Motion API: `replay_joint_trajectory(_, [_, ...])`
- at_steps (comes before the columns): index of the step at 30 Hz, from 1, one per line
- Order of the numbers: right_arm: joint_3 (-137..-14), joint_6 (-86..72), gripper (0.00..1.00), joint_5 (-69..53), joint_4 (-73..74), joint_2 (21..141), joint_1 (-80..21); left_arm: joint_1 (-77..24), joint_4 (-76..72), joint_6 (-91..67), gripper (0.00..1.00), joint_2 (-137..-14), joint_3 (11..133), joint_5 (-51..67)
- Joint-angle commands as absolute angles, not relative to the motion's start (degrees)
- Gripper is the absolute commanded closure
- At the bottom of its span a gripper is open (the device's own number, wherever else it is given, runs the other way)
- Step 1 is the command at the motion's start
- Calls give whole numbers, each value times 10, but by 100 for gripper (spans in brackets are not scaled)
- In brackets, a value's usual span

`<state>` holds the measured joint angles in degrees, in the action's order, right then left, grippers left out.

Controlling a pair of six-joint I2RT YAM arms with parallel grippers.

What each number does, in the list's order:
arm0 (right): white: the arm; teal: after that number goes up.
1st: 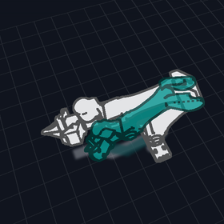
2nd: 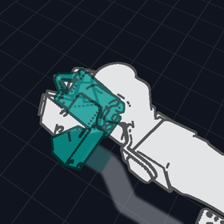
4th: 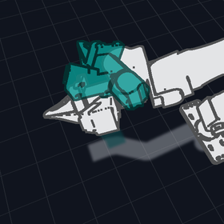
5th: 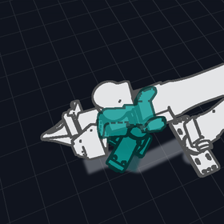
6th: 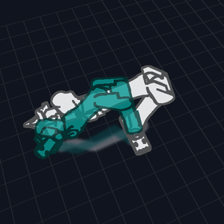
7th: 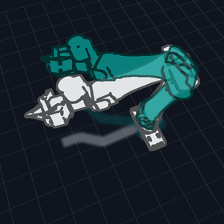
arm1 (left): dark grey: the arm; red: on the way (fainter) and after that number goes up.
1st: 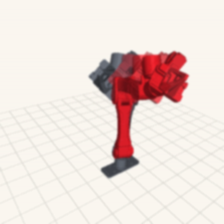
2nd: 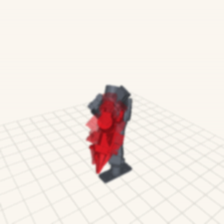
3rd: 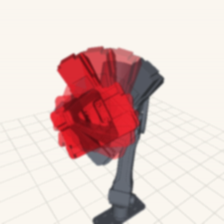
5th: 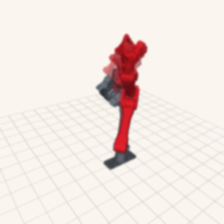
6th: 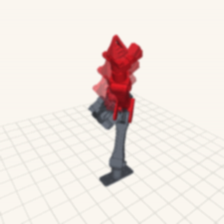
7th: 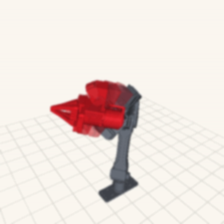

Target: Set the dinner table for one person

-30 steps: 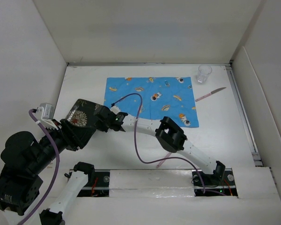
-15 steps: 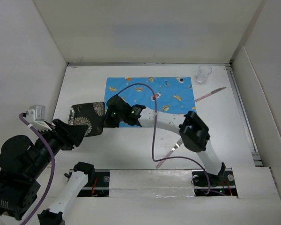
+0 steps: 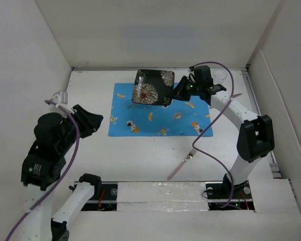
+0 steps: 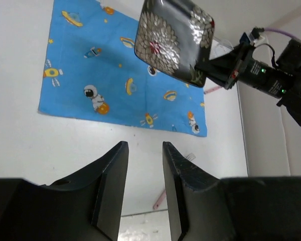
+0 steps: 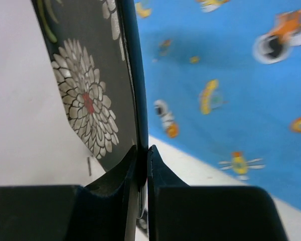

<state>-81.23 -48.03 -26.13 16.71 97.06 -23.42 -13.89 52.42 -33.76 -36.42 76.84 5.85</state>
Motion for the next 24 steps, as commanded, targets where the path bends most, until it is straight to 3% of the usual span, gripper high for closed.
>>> replay_joint_trajectory(1, [-831, -411, 100, -426, 126, 1001, -215, -142, 400, -329, 70, -448, 740, 33])
replay_joint_trajectory(9, [-873, -391, 100, -486, 125, 1094, -135, -142, 294, -307, 70, -549, 657, -17])
replay_joint_trajectory(18, [-839, -426, 100, -431, 66, 1127, -152, -142, 266, -247, 67, -567, 624, 16])
replay_joint_trajectory(24, [-903, -392, 100, -410, 142, 1174, -164, -177, 265, -243, 66, -577, 616, 8])
